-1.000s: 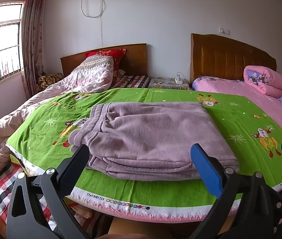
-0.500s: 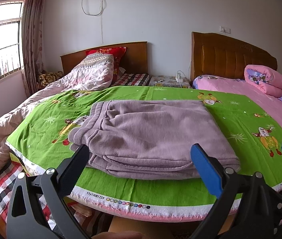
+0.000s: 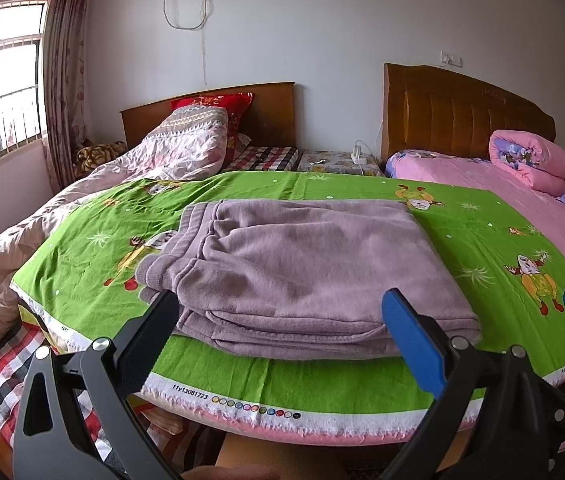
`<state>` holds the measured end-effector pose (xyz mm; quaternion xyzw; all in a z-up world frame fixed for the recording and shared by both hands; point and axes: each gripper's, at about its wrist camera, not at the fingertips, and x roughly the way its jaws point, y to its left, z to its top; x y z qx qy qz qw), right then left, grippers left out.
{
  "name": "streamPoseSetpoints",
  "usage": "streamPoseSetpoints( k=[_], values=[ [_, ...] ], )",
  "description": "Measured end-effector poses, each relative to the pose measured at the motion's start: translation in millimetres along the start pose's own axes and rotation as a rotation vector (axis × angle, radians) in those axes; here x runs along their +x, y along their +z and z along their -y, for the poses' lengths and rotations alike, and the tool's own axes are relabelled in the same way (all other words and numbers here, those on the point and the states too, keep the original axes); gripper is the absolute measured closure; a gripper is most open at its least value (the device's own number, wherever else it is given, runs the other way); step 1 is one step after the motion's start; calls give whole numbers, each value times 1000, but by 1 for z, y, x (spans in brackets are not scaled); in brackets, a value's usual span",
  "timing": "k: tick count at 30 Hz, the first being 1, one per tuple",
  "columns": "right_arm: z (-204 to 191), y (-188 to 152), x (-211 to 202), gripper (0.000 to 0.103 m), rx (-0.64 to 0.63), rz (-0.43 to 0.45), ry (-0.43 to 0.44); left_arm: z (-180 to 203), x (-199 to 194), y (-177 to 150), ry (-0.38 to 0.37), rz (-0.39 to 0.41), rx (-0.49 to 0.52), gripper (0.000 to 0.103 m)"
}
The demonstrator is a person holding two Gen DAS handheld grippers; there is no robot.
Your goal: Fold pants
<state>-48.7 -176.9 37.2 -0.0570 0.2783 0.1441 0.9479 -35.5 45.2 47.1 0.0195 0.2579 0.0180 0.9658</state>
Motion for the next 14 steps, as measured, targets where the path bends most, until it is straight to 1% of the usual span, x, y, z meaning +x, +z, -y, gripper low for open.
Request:
streamPoseSetpoints(
  k=[6,14],
  values=[
    [0,-2,0,5,1,-3,0,-1,0,-1,0,2,-11,2],
    [1,-5,5,5,1,-18,2,-1,7,-2,-17,-21,-3,2]
  ],
)
